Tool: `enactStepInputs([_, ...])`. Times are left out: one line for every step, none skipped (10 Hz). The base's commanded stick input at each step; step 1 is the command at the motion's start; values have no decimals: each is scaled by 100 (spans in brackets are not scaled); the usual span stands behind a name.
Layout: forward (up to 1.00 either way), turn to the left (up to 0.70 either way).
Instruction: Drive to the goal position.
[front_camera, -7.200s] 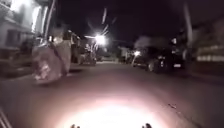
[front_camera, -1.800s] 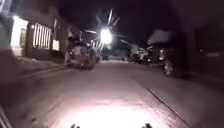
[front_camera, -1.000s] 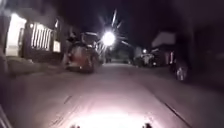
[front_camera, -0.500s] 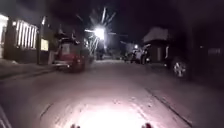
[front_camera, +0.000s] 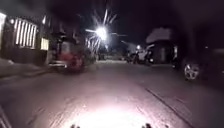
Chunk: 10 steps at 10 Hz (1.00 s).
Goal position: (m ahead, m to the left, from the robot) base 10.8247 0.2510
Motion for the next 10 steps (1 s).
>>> enactStepInputs([85,0])
enactStepInputs([85,0])
enactStepInputs([85,0])
enactStepInputs([85,0])
enactStepInputs([85,0])
enactStepInputs([85,0])
enactStepInputs([85,0])
enactStepInputs([85,0])
enactStepInputs([85,0])
enactStepInputs([85,0])
